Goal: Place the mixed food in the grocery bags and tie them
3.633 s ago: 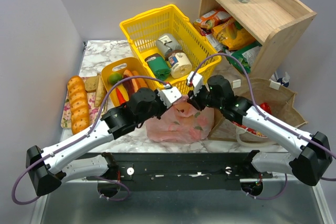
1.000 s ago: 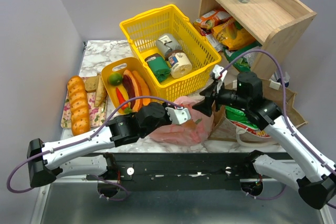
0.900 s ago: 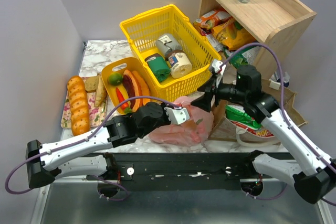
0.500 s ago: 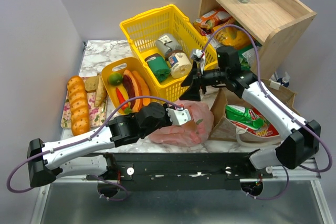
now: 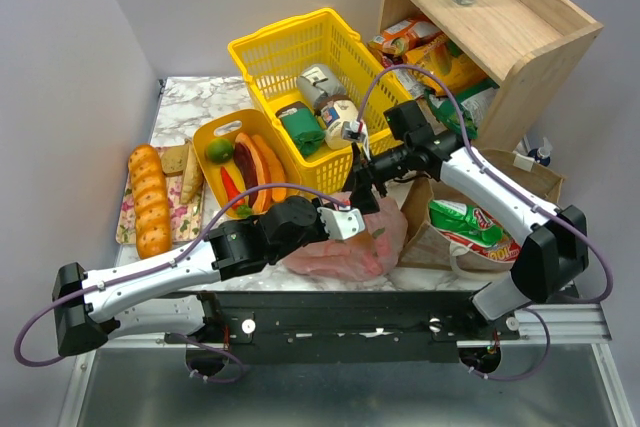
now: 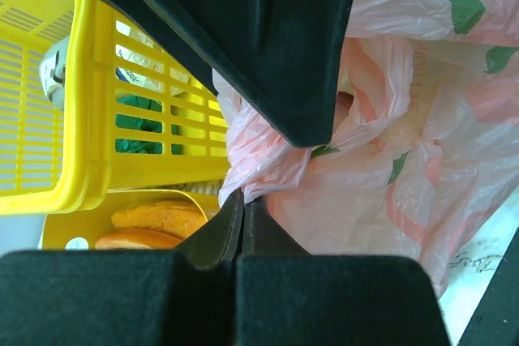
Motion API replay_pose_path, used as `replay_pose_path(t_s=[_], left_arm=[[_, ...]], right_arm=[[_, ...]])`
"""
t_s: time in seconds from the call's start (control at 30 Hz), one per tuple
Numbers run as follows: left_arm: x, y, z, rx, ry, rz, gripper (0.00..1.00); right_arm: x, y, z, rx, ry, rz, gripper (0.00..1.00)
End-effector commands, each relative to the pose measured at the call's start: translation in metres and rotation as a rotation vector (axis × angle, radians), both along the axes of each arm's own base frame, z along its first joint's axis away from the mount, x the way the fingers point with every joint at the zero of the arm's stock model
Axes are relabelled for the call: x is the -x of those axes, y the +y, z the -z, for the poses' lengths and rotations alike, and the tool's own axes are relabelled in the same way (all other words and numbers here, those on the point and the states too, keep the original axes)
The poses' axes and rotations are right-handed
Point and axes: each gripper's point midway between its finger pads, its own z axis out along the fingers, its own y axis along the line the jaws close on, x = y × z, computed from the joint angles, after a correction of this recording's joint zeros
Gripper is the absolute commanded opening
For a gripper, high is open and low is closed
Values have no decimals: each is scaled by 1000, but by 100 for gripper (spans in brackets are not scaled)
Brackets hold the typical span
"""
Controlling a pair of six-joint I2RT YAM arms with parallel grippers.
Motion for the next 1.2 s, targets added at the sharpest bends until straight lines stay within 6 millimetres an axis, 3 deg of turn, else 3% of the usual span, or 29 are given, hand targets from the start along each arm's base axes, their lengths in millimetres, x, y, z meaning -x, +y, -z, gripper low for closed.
replay_pose_path(t_s=[0.0,0.33,0.5,0.6,0.73,0.83,1.17], left_arm=[[2,0,4,-6,2,2,0],[4,2,1,1,-3,3,0],[3,3,1,-3,-9,-3,0],[3,3,1,-4,-9,-3,0],[3,2,3,-8,-9,-4,0],[3,1,5,-12,-3,-6,0],[-3,-1,9,-19,-1,-37,0]], right_arm=[[2,3,3,26,33,-25,91],[-15,-3,27,173,41,46,86],[-12,-4,32,188,59,37,84],[-8,-3,25,159,65,23,75],[-7,-5,26,165,67,37,55],[-7,-4,27,153,65,56,49],[-10,-3,18,123,-53,151,49]])
